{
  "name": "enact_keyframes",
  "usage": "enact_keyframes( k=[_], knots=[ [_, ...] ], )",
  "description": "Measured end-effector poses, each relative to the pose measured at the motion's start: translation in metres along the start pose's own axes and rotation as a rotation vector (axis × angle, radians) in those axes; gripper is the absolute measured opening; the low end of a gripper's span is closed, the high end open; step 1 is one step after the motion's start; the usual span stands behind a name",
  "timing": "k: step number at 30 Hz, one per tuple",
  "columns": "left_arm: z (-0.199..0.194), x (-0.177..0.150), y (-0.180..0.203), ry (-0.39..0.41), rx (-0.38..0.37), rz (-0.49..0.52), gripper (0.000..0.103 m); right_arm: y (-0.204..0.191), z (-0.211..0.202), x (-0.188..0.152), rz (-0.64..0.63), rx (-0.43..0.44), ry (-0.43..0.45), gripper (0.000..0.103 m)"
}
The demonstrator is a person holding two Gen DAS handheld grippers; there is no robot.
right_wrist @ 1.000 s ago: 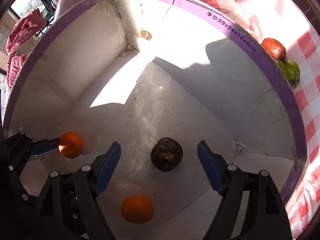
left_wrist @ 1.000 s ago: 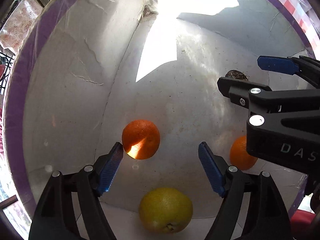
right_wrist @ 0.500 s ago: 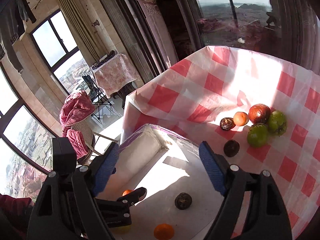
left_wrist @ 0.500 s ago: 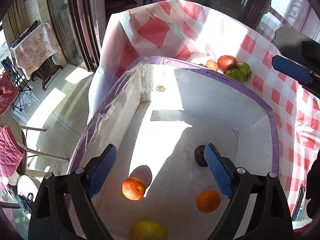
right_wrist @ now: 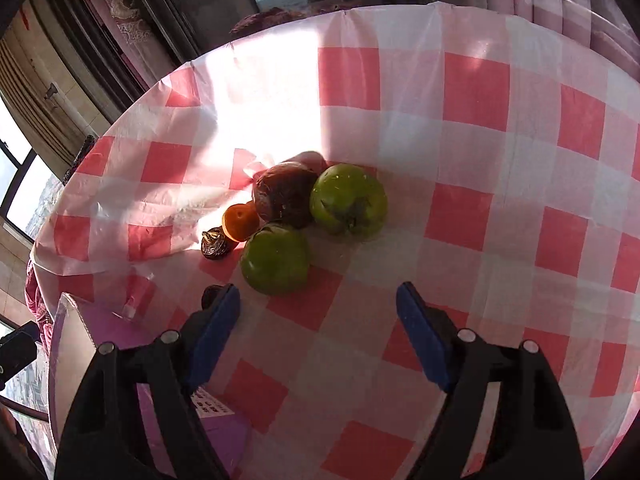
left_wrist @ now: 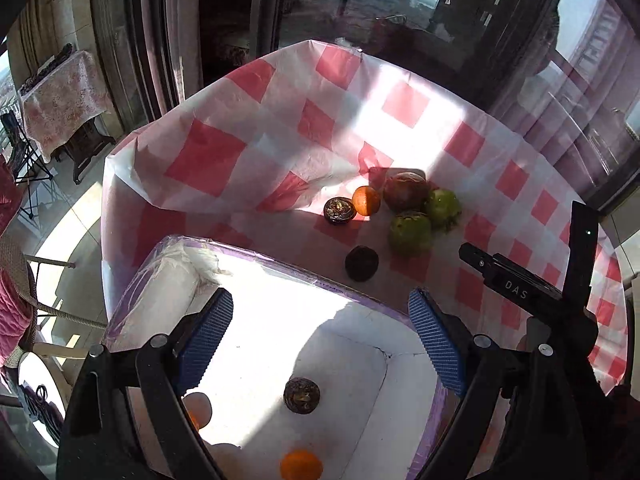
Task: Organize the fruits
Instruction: 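Grasp a dark dried fruit with the left tool while the right tool grasps a green tomato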
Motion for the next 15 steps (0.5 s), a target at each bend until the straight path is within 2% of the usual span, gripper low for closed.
enact_keyframes(
  k=[4, 7, 9, 12, 15],
  knots=[
    [0.025, 0.027, 0.026, -0.106, -0.066, 0.002, 0.087, 0.013, 0.023, 0.025, 0.114, 0.051, -0.025, 0.076],
    [0.045, 0.042, 0.040, -0.173, -0.033, 0.014, 0.087, 0.010, 0.043, 0.035, 0.086, 0.010, -0.067, 0.076],
    [0.058, 0.049, 0.050, -0.214, -0.014, 0.041, 0.087, 0.007, 0.055, 0.038, 0.055, -0.018, -0.096, 0.070],
    [0.076, 0.059, 0.064, -0.283, 0.032, 0.135, 0.087, 0.007, 0.076, 0.040, 0.031, -0.063, -0.158, 0.070],
    [0.098, 0.066, 0.076, -0.360, 0.068, 0.233, 0.087, 0.007, 0.089, 0.043, 0.019, -0.068, -0.183, 0.070]
  ],
)
Point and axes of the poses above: each gripper's, at about its wrist camera, not at the fingertips, and z roughly the way its jaws point, y to its right, x to its top, the point moved 3 cm from there along z, roughly the way its jaws point, and after that the axes turned 12 degrees about z, right-handed, at the moved point
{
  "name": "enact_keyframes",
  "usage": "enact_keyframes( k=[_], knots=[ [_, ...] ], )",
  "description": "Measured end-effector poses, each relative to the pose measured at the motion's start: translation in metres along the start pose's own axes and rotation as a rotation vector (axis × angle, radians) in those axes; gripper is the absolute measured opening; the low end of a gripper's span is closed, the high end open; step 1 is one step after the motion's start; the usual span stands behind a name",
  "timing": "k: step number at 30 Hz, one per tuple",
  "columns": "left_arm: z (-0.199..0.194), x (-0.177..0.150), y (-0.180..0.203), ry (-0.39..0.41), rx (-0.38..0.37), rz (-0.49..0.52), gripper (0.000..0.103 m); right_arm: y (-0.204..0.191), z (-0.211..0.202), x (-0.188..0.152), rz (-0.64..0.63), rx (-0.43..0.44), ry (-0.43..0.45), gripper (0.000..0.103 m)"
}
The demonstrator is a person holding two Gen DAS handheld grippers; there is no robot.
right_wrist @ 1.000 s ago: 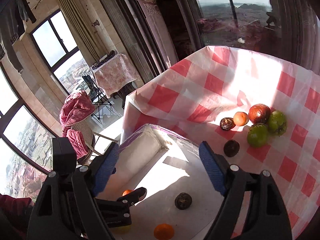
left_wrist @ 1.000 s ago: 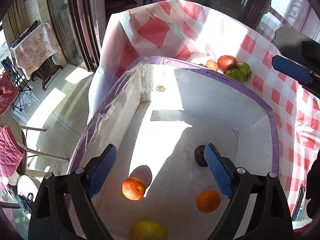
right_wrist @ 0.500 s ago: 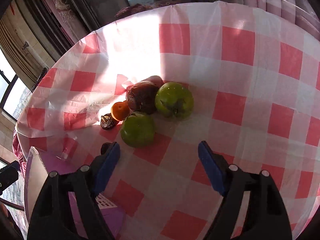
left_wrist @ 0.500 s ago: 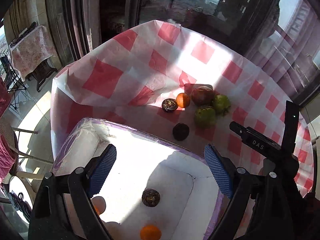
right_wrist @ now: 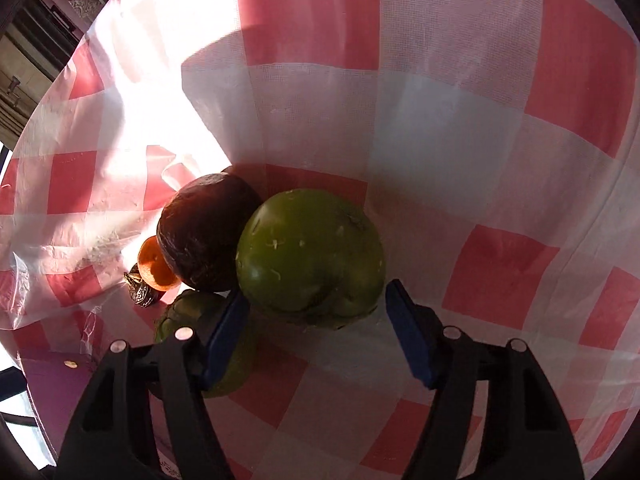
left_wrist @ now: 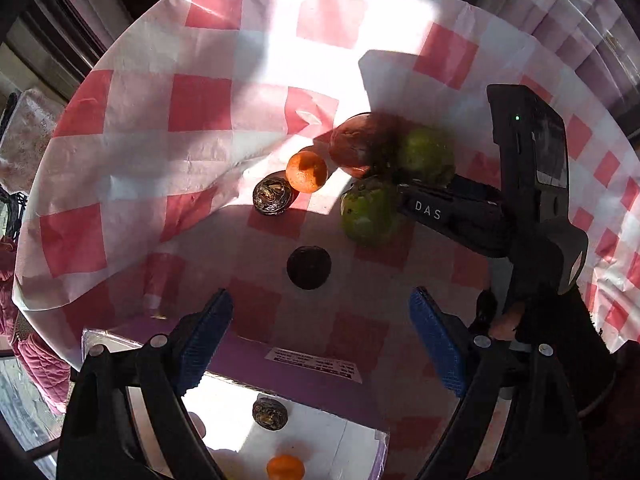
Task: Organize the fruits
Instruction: 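Grasp a dark dried fruit with the left tool while the right tool grasps a green tomato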
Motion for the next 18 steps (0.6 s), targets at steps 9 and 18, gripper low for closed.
enact_keyframes(
  k=[9, 18],
  knots=[
    [0.055, 0.034, -0.001, -0.176, 0.045, 0.055, 0.087, -0.008, 0.005, 0.003, -0.123, 0.007, 0.027, 0.069],
    [0.115, 0.026, 0.003, -0.427, 0.096, 0.238, 0.087, 0.040, -0.018, -0.025, -0.039, 0.086, 0.050, 0.065]
  ],
)
Point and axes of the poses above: each gripper's, at about its wrist camera, not at the fingertips, and z roughly the way its jaws point, y to its right, x to its top, the point moved 3 cm from there along z, roughly the way its jaws point, and after that the axes turned 12 degrees about z, right-handed, at the moved point
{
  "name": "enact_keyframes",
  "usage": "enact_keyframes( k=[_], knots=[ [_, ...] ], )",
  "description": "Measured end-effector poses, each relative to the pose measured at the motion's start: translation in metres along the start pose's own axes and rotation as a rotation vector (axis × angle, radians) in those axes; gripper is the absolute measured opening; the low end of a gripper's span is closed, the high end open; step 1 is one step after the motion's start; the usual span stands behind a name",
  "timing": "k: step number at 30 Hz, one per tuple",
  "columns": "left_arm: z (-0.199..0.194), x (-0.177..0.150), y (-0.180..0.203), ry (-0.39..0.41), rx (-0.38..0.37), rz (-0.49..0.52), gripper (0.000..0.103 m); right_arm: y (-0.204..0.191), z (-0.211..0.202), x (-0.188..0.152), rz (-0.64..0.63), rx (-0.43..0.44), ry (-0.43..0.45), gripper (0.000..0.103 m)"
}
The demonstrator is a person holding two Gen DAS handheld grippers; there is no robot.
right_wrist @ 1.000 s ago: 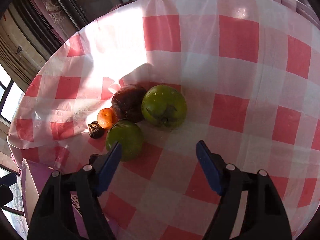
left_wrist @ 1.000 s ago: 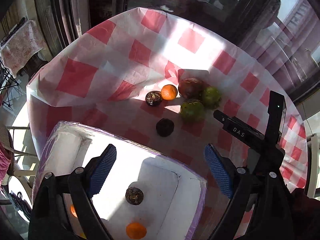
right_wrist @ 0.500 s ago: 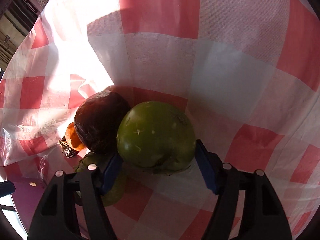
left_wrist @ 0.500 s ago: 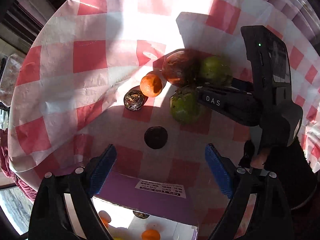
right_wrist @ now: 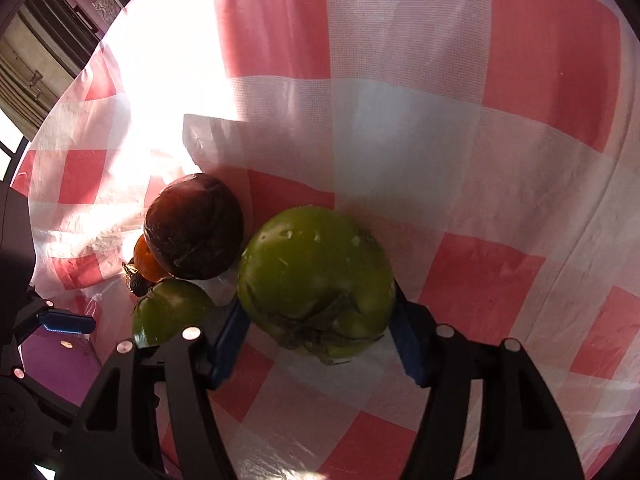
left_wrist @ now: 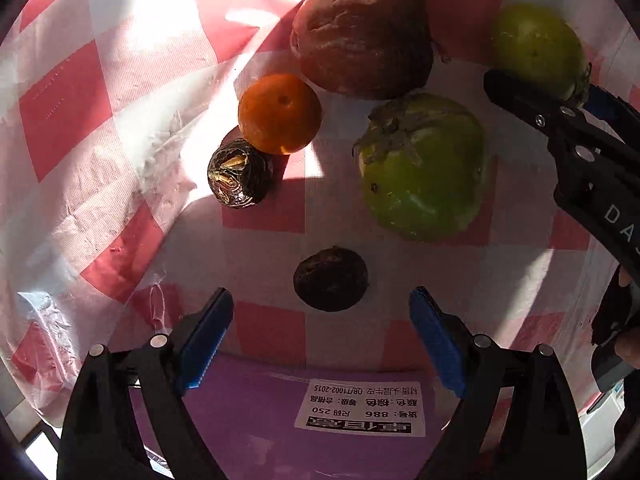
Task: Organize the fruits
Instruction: 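Grasp a dark dried fruit with the left tool while the right tool grasps a green tomato, then place the dried fruit and green tomato into the box, opening both tools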
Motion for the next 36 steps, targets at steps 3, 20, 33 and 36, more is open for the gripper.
enact_keyframes(
  k=[3, 20, 33, 36],
  knots=[
    [0.012, 0.001, -0.009, -0.024, 0.023, 0.017, 0.082, 0.013, -0.011, -0.014, 0.016, 0.003, 0.004, 0.065],
    [-0.023, -0.011, 0.031, 0.226, 0.083, 0.057, 0.038, 0.055, -0.063, -0.092, 0.098, -0.052, -0.011, 0.065],
    [-0.092, -0.088, 0.093, 0.543, 0.089, 0.089, 0.038, 0.044, -0.123, -0.152, 0.153, -0.107, 0.024, 0.065],
    [-0.100, -0.103, 0.087, 0.564, 0.080, 0.088, 0.038, 0.032, -0.138, -0.154, 0.145, -0.111, 0.053, 0.065]
  ],
)
Point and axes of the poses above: each gripper's, at about its wrist camera, not at the fingertips, and z roughly the way its jaws point, y to its right, x to its top, the point moved 3 cm from there along z, roughly the way its jaws point, and after that the axes turned 12 degrees about z, right-handed, at the moved point
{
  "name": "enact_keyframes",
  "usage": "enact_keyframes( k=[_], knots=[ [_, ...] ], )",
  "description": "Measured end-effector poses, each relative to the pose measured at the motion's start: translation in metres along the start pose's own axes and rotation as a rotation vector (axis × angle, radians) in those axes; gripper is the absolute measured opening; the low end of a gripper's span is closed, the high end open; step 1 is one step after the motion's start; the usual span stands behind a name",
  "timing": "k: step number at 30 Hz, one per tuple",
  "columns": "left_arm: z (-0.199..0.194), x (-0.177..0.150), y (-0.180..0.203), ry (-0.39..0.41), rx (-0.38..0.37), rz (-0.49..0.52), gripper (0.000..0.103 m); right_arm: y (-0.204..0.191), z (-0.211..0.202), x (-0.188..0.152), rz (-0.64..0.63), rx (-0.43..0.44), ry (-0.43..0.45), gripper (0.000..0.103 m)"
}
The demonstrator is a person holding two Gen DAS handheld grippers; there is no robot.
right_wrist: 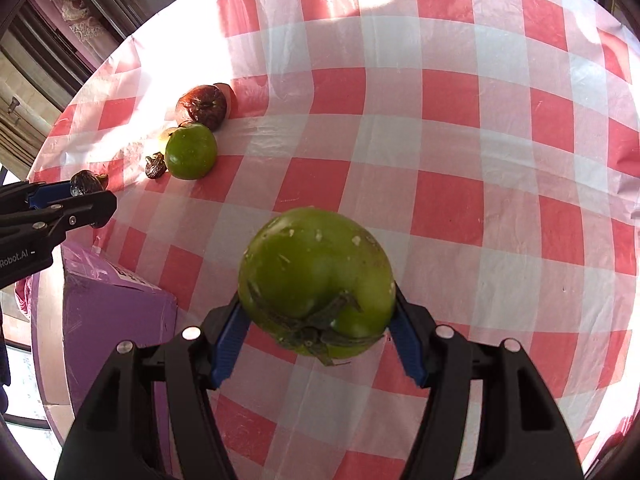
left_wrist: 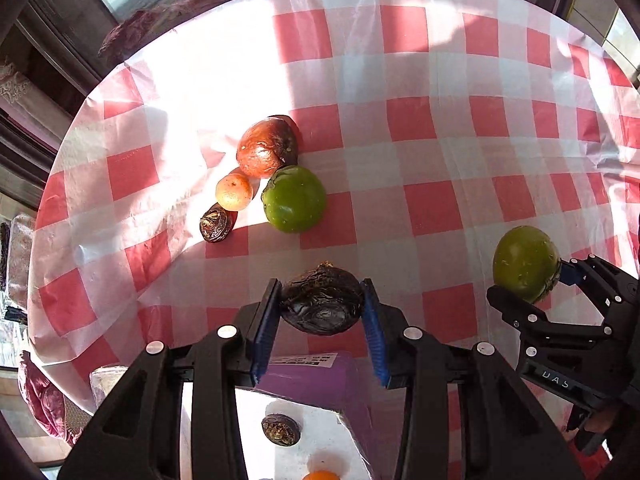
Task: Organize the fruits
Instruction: 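Place the dried fruit and green tomato into the box, opening both tools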
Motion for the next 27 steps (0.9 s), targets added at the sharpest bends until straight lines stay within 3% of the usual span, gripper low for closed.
enact_keyframes(
  k=[9, 16, 23, 27],
  knots=[
    [-0.025, -0.032, -0.028, 0.080, -0.002, -0.034, 0.038, -0.055, -0.031, -0.011, -0.065, 0.014, 0.057, 0.065],
    [-0.039, -0.079, -0.064, 0.130, -0.014, -0.147, 0.038, -0.124, -0.054, -0.029, -0.199, 0.056, 0.098, 0.065],
    [-0.037, -0.135, -0.096, 0.121, -0.005, -0.236, 0.038, -0.192, -0.068, -0.051, -0.356, 0.100, 0.112, 0.065],
    [-0.030, -0.168, -0.105, 0.105, -0.009, -0.278, 0.038, -0.225, -0.061, -0.076, -0.477, 0.116, 0.073, 0.065]
  ],
)
Point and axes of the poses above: each gripper's, at about its wrist camera, not at the fingertips, and z roughly the way its jaws point, y to its right, x to its top, the point moved 3 cm from there along z, roughly the way its jaws point, and after that the axes turned 12 degrees about z, right-handed, at the moved point
